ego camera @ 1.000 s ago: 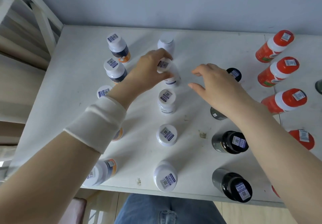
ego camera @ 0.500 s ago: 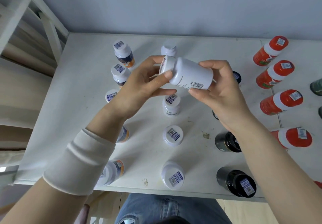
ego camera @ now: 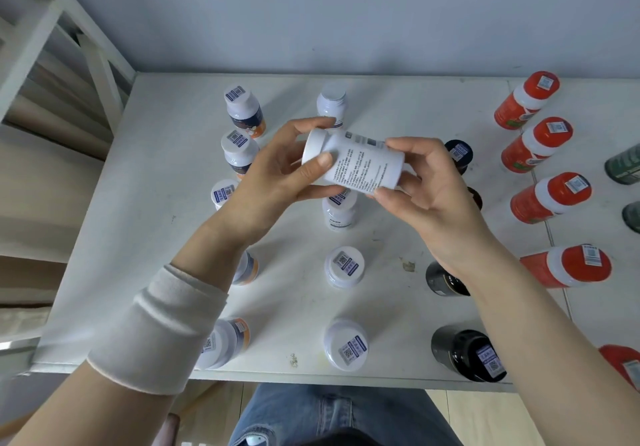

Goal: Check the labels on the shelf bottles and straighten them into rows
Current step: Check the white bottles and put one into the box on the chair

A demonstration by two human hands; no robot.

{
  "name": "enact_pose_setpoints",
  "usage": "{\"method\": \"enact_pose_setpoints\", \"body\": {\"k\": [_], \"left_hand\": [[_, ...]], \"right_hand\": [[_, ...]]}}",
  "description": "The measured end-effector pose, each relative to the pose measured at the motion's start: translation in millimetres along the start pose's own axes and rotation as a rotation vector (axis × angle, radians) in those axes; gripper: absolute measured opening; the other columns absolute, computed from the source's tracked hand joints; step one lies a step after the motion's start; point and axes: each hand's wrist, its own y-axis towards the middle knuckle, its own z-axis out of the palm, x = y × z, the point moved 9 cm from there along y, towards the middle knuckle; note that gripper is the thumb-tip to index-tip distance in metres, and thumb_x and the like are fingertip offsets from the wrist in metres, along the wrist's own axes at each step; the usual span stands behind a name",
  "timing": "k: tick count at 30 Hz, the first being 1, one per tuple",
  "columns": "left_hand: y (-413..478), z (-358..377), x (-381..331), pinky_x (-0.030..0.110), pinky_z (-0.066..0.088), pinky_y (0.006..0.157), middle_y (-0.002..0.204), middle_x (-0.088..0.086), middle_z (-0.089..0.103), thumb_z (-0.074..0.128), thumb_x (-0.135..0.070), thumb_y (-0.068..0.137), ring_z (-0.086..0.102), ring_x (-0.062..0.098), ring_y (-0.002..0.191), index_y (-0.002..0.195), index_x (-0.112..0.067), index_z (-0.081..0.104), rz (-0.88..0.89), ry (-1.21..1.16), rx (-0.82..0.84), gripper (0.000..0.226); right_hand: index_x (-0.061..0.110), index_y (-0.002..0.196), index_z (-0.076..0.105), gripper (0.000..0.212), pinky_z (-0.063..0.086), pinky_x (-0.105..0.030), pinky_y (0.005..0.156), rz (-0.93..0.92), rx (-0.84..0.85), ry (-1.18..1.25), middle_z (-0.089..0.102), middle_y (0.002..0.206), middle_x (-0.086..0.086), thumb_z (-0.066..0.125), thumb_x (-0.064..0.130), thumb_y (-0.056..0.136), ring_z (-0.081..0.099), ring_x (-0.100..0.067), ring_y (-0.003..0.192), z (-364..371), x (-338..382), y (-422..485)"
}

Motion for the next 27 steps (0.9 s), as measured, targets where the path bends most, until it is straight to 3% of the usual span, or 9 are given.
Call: {"method": "enact_pose_setpoints", "body": {"k": [4,9,12,14,16,20,24,27], "left_hand": [[-0.6,1.9,-1.8,0.034,0.055,0.083,0.098,-0.006,0.067,0.062,-0.005,0.081,0.063,0.019,0.1,0.113,-0.023,0.054,0.007,-0.116,0.036,0.038],[-4.8,5.0,3.3,0.035,0.053,0.087,0.111,-0.002,0.065,0.068,-0.016,0.073,0.062,0.02,0.106,0.116,-0.027,0.059,-0.017,-0.281,0.1,0.045],[-4.2,11.3,18.2,0.03,0.055,0.08,0.113,0.004,0.066,0.052,-0.021,0.092,0.064,0.02,0.104,0.12,-0.017,0.056,-0.154,-0.448,0.067,0.028],[-1.9,15.4,25.2,0.028,0.056,0.074,0.114,0.008,0.064,0.037,-0.031,0.096,0.066,0.02,0.099,0.124,-0.014,0.051,-0.22,-0.489,0.034,0.036],[2.9,12.0,26.3,0.027,0.056,0.071,0.114,0.01,0.064,0.034,-0.034,0.097,0.067,0.02,0.097,0.125,-0.017,0.05,-0.235,-0.505,-0.018,0.036],[14.6,1.0,19.3,0.034,0.057,0.077,0.112,0.009,0.064,0.04,-0.031,0.096,0.063,0.024,0.103,0.116,-0.02,0.056,-0.197,-0.38,-0.07,0.028],[27.0,-4.4,-3.1,0.03,0.056,0.075,0.096,0.0,0.065,0.054,-0.025,0.09,0.066,0.014,0.088,0.113,-0.023,0.055,-0.097,-0.17,-0.04,0.023],[38.0,-8.1,-22.1,0.028,0.055,0.077,0.105,0.001,0.063,0.057,-0.018,0.086,0.065,0.015,0.095,0.117,-0.021,0.053,-0.018,0.049,-0.008,0.031]], "right_hand": [[0.023,0.108,0.046,0.041,0.046,-0.016,0.083,-0.021,-0.018,0.04,0.053,0.112,-0.002,0.058,0.0,0.076,0.06,0.001,0.096,-0.8,3.1,-2.5],[0.024,0.108,0.05,0.05,0.048,-0.014,0.076,-0.009,-0.099,0.067,0.059,0.106,0.002,0.07,0.004,0.067,0.063,0.002,0.089,-5.1,8.2,-5.7],[0.028,0.101,0.057,0.049,0.05,-0.017,0.067,-0.133,-0.25,-0.152,0.062,0.094,0.004,0.079,0.029,0.057,0.062,-0.005,0.08,-3.5,29.9,-5.8],[0.026,0.103,0.058,0.052,0.052,-0.028,0.063,-0.279,-0.331,-0.394,0.058,0.092,-0.001,0.078,0.041,0.057,0.061,-0.019,0.078,5.3,49.2,-6.3],[0.018,0.108,0.059,0.057,0.052,-0.034,0.061,-0.406,-0.364,-0.572,0.055,0.093,-0.002,0.08,0.04,0.06,0.059,-0.024,0.076,13.5,58.2,-8.3],[0.003,0.109,0.058,0.055,0.054,-0.031,0.064,-0.5,-0.341,-0.691,0.05,0.101,-0.003,0.081,0.026,0.064,0.059,-0.023,0.083,15.0,48.4,-14.9],[0.003,0.108,0.054,0.052,0.054,-0.022,0.076,-0.314,-0.306,-0.607,0.057,0.112,-0.006,0.081,0.017,0.065,0.063,-0.021,0.093,3.6,29.6,-6.3],[0.015,0.106,0.053,0.035,0.048,-0.008,0.075,-0.008,-0.24,-0.433,0.061,0.106,0.008,0.073,0.018,0.077,0.063,0.001,0.088,-13.3,11.3,9.5]]}}
